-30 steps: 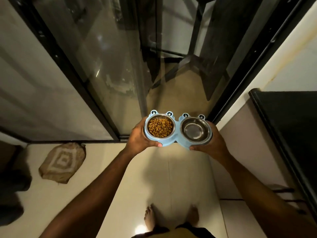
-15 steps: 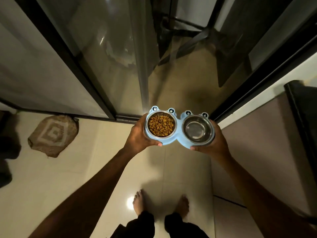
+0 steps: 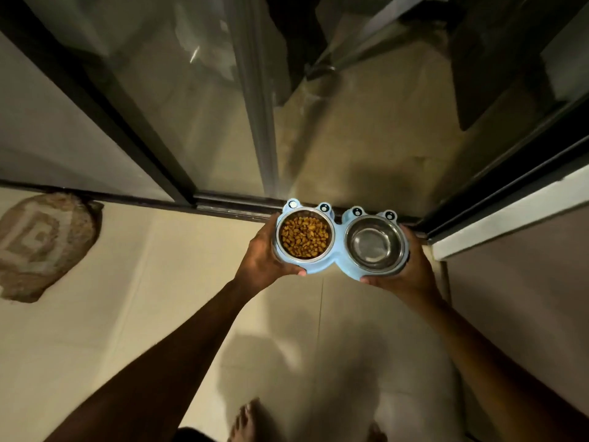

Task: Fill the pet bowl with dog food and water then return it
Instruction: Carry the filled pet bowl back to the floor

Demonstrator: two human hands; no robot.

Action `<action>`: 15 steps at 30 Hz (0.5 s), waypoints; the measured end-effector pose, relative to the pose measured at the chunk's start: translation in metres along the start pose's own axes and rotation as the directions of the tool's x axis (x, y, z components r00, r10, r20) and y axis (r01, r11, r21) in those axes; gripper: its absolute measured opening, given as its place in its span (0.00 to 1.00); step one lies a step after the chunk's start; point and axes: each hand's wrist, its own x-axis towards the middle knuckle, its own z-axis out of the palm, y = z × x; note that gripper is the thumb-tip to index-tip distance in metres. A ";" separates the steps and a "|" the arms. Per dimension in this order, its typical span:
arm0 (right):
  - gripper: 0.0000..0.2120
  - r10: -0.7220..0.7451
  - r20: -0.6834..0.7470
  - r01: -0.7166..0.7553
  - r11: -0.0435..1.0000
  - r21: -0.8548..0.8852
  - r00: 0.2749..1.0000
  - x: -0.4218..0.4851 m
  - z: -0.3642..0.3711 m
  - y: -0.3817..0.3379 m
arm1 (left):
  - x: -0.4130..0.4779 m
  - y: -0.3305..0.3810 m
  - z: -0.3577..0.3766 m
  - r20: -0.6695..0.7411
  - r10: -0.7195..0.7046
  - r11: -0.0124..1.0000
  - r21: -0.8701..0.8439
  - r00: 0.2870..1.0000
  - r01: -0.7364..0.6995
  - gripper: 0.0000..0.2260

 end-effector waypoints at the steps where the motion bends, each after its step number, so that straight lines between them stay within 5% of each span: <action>1: 0.48 0.026 0.004 -0.026 1.000 0.007 1.000 0.004 0.011 0.025 | 0.008 -0.023 0.007 0.002 0.002 1.000 -0.002 1.000 -0.002 0.46; 15: 0.55 0.122 0.046 -0.121 0.992 -0.037 0.991 0.010 0.107 0.276 | 0.066 -0.256 0.099 0.034 -0.050 0.998 -0.022 0.998 0.051 0.42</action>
